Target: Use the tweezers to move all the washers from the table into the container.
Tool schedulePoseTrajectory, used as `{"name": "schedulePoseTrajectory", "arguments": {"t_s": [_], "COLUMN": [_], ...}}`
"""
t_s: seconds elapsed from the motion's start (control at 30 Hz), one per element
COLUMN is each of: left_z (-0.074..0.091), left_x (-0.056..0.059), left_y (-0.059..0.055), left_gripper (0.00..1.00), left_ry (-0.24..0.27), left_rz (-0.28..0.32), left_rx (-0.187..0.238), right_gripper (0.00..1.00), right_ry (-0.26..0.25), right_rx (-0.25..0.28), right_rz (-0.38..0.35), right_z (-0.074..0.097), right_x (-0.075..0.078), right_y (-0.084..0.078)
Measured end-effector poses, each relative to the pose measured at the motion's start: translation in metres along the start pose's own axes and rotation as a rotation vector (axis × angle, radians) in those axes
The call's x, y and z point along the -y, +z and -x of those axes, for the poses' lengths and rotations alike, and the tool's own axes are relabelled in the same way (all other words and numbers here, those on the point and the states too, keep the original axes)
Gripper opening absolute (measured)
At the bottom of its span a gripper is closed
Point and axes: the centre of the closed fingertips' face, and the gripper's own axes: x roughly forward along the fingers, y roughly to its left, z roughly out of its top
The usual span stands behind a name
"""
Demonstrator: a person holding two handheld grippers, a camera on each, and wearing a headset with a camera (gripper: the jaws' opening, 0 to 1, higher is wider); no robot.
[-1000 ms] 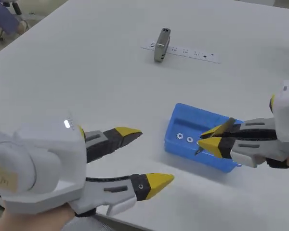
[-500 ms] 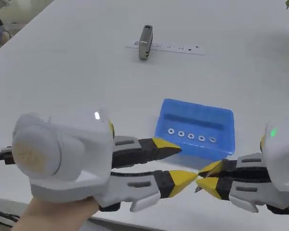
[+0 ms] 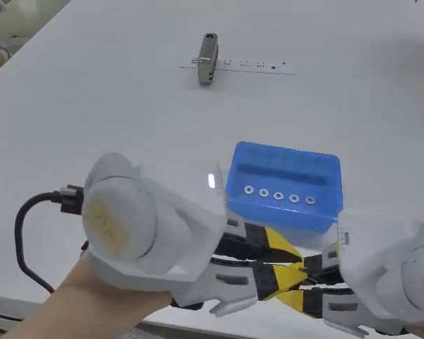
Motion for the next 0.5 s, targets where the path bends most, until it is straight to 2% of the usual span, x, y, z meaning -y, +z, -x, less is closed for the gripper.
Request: {"name": "schedulePoseTrajectory", "arguments": {"t_s": [0.07, 0.13, 0.23, 0.4, 0.43, 0.5], "left_z": [-0.001, -0.004, -0.006, -0.005, -0.005, -0.004], "left_x": [0.001, 0.001, 0.0, -0.008, -0.009, -0.015], "left_y": [-0.001, 0.0, -0.002, -0.007, -0.009, -0.021], "left_gripper": [0.0, 0.0, 0.0, 0.0, 0.0, 0.0], "left_ry": [-0.009, -0.015, -0.023, -0.026, -0.026, -0.018], "left_rz": [-0.029, -0.037, -0.076, -0.084, -0.084, -0.118], "left_rx": [-0.023, -0.027, -0.064, -0.097, -0.11, -0.175], "right_gripper": [0.04, 0.04, 0.04, 0.05, 0.05, 0.05], "right_ry": [-0.002, -0.005, -0.011, -0.034, -0.04, -0.046], "right_rx": [-0.006, -0.016, -0.034, -0.04, -0.042, -0.046], "right_rz": [0.004, 0.012, 0.02, 0.013, 0.013, 0.005], "right_z": [0.0, 0.001, 0.002, 0.004, 0.004, 0.002], "right_x": [0.001, 0.003, 0.005, 0.012, 0.013, 0.015], "right_y": [-0.001, -0.002, -0.007, -0.015, -0.017, -0.023]}}
